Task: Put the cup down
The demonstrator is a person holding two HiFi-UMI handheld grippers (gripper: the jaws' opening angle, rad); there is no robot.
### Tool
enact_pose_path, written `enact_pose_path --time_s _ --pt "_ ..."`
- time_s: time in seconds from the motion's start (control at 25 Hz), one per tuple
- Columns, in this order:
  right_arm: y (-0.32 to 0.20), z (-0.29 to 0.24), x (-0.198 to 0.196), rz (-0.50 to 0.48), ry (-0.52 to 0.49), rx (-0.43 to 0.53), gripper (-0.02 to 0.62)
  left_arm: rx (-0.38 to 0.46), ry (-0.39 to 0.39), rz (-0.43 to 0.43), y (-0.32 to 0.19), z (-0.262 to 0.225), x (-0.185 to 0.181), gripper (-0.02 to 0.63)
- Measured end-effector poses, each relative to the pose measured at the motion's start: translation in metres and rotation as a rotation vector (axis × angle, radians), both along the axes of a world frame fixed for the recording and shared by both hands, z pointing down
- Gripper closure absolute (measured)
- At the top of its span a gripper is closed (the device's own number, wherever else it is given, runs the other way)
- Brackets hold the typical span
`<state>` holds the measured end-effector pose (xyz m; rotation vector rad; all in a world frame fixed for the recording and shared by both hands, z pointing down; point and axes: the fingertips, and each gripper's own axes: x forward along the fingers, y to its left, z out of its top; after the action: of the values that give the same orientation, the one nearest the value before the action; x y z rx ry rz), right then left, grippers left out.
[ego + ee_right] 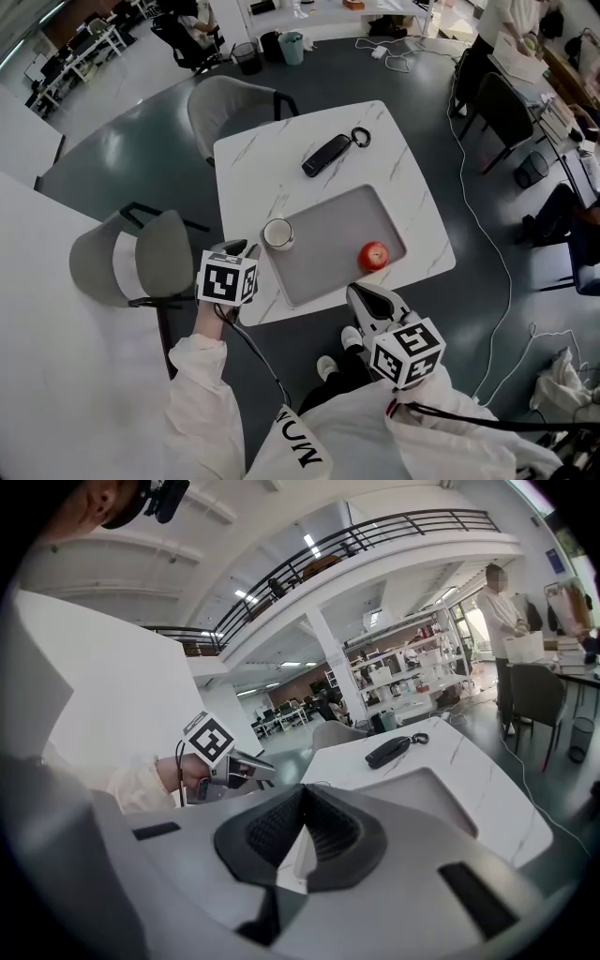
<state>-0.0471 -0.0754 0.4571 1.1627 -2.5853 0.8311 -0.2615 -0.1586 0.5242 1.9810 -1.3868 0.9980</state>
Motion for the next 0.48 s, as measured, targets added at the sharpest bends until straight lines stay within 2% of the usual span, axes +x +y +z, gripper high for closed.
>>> enact_pose_path --time_s 0.48 --pt "0.068 -0.042 -0.024 -0.023 -0.005 0.099 0.591 0.277 0.06 -0.051 0.102 -0.094 -0.003 0.5"
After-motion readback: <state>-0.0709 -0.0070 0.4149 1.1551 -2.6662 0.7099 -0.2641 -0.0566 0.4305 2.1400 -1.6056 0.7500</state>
